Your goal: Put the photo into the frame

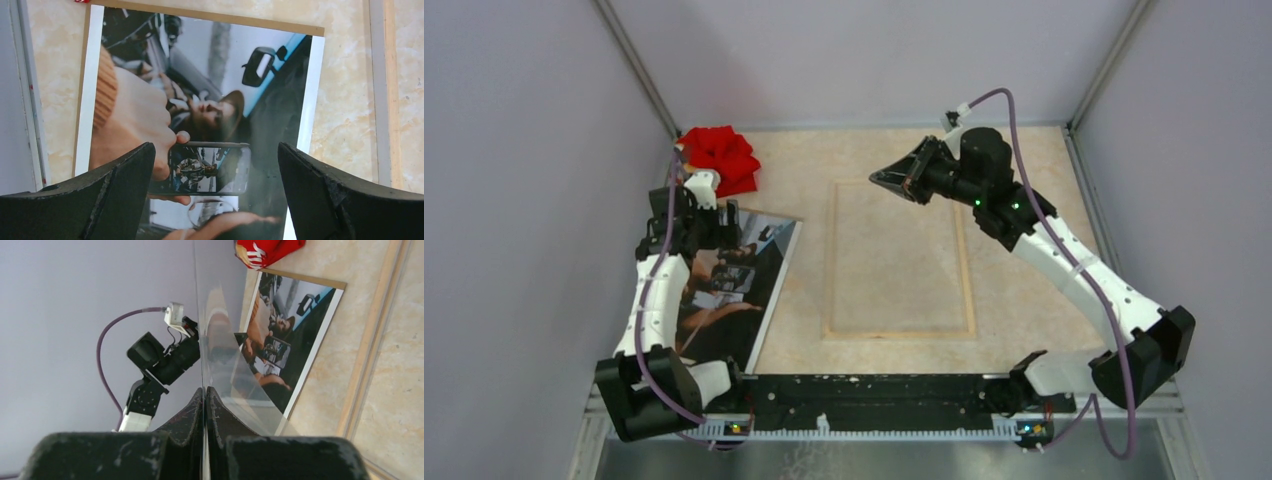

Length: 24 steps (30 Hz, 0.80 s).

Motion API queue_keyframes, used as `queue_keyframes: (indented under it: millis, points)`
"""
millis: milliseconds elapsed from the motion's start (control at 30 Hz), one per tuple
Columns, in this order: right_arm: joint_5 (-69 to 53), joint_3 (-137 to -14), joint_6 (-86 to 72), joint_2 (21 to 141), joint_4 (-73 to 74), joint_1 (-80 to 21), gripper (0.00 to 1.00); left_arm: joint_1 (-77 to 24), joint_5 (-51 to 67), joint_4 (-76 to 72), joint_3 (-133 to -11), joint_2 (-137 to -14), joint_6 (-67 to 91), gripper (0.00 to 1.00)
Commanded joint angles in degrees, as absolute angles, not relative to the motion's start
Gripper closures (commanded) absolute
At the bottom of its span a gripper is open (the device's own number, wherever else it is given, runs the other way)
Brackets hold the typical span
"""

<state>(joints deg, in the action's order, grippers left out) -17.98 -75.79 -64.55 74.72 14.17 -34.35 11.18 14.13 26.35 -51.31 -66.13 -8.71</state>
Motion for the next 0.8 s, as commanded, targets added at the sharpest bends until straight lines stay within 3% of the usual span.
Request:
queue_keyframes:
  millis: [0,367,767]
  points:
    - [-15.92,-72.97,-67.48,75.86,10.18,-30.84,1.0,11.38,14.82,22.28,-50.91,-66.44,-10.7,0.01]
    - [-14.28,-55.58,-65.01,81.54,2.68,-22.33,1.0,11.39,19.33,24.86,-48.06,-66.67,-16.79,0.01]
    - [-7.99,-52.35,-52.9,81.12,0.89,-18.97,1.0,11.38,24.48,28.92,-48.76,-66.59,-19.82,0.01]
